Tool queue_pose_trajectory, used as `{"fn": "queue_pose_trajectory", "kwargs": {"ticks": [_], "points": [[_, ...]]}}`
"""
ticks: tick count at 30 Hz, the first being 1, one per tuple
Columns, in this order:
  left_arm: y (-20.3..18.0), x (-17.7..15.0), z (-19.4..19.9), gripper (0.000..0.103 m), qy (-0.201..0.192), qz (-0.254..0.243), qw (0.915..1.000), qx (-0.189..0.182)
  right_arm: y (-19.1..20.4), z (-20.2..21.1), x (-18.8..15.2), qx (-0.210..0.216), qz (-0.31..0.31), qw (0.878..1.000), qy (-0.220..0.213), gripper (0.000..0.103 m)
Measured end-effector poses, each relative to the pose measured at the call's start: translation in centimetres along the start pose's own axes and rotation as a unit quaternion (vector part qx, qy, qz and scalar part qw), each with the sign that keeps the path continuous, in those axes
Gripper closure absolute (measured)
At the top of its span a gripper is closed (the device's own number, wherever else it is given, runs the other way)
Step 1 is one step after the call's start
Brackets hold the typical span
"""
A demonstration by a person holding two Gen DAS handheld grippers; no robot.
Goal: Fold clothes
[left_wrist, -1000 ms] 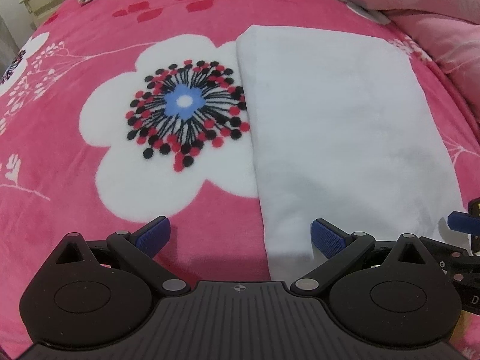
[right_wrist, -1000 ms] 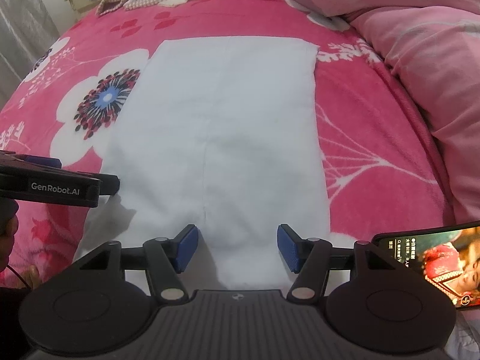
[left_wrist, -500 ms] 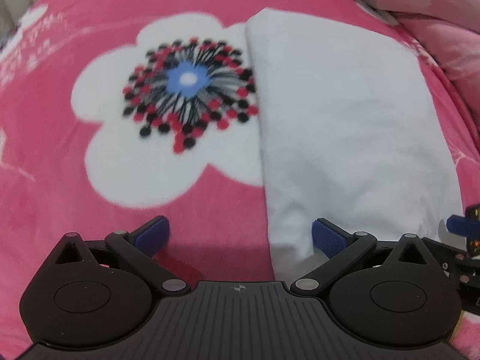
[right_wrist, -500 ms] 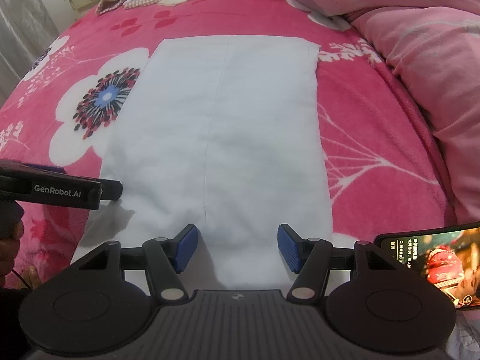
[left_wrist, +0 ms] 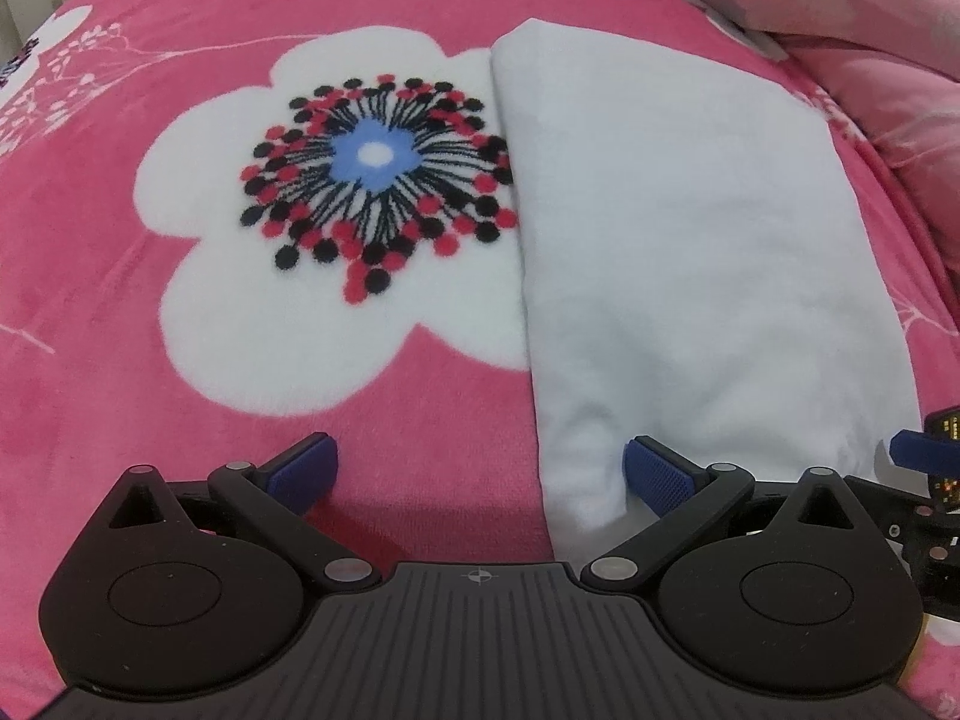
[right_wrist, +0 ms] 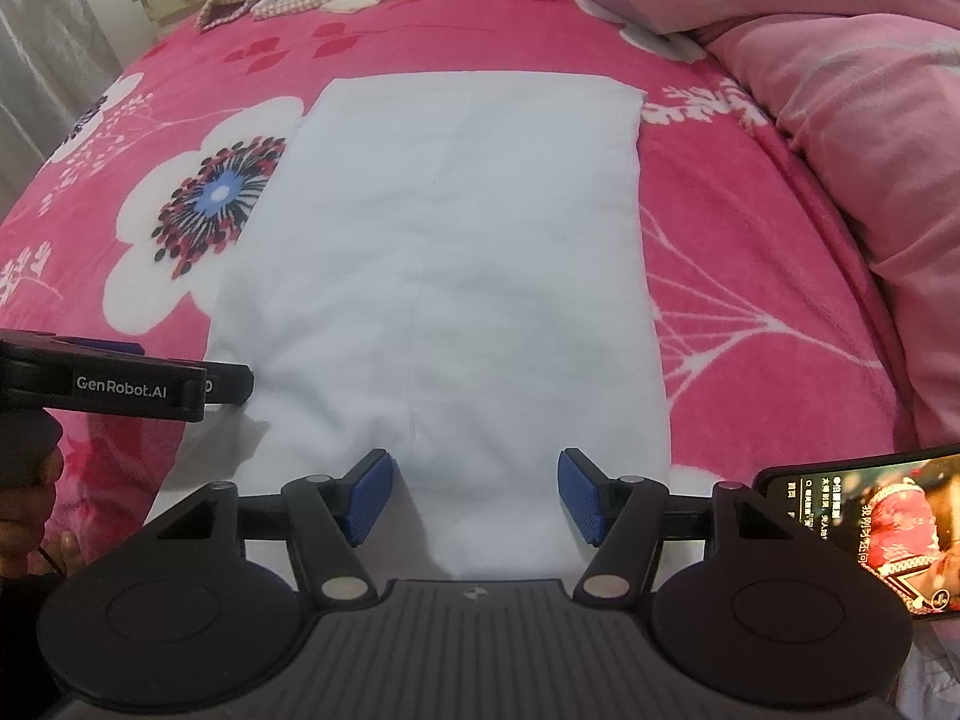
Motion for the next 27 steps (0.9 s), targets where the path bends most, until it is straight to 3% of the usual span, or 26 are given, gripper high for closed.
{"fn": "queue_pose_trajectory", "kwargs": {"ticks": [21,27], "points": [[0.2,-0.2,-0.3,0.000,-0.004,-0.003,1.0000,-0.006,0.0,0.1,0.0,0.002,-0.003,1.000,-0.004,0.038],[0.5,0.4,0.6,0.000,-0.009,-0.006,0.9995,-0.029,-1.2,1.7,0.6,0.008,-0.009,0.999,-0.048,0.038]]}}
Point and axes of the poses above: each gripper's, at about its wrist camera, not at the fingertips, and z roughly against the way its jaws point, y to its left, x to its top, the point moved 8 cm from there along -z, roughly the way its jaws point, and after that the axes turned 6 degrees about -y, right-handed, at the moved point
